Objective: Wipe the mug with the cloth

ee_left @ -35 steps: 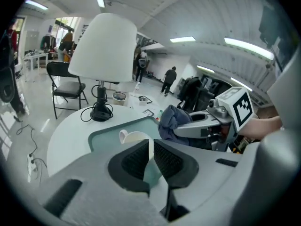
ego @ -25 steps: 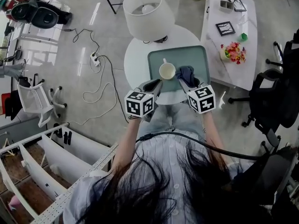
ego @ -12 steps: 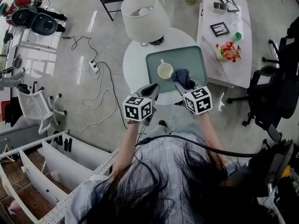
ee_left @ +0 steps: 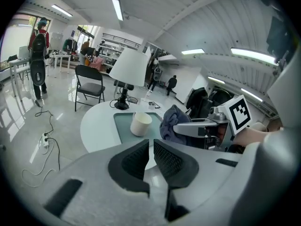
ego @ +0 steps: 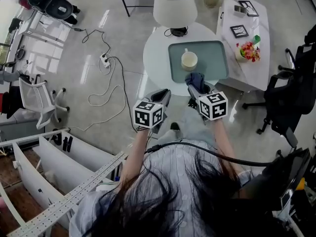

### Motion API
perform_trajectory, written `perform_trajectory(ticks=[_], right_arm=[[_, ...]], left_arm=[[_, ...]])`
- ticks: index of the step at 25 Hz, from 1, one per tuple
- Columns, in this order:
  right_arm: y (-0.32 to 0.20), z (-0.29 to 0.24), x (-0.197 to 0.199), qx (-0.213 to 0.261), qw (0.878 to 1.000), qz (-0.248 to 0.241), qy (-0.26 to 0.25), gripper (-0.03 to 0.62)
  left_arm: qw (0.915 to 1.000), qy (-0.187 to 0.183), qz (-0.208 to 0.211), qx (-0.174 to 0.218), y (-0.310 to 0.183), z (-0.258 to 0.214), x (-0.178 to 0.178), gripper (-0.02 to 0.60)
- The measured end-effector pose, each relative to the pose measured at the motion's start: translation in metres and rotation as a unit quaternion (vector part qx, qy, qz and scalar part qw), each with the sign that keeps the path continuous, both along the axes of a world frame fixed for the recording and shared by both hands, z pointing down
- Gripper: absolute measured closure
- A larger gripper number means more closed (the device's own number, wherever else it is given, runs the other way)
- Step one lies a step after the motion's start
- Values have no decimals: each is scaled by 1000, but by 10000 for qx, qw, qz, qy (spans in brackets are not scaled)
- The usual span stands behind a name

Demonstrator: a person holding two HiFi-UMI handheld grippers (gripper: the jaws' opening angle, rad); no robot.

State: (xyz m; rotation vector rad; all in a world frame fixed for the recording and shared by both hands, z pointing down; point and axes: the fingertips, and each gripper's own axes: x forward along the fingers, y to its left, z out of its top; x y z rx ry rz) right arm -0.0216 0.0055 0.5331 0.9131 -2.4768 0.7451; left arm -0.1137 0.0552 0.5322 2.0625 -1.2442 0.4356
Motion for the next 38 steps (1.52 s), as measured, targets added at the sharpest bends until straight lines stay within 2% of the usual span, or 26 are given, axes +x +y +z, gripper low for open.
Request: perform_trajectory(ticks=[7, 19, 26, 38], right_arm=[[53, -13, -10, 114, 9998, 127, -63, 500], [106, -34, 12, 262, 9996, -75, 29, 500], [118, -44, 28, 215, 9990, -364, -128, 500], [138, -46, 87, 290, 9965, -760, -166, 500]], left_arm=[[9997, 125, -101, 160, 52, -3, -8, 540], [9986, 381, -156, 334, 87, -21, 26, 540], [9975, 310, -474, 433, 95, -35, 45, 540], [9947, 95, -861, 558, 116, -44, 103, 540]])
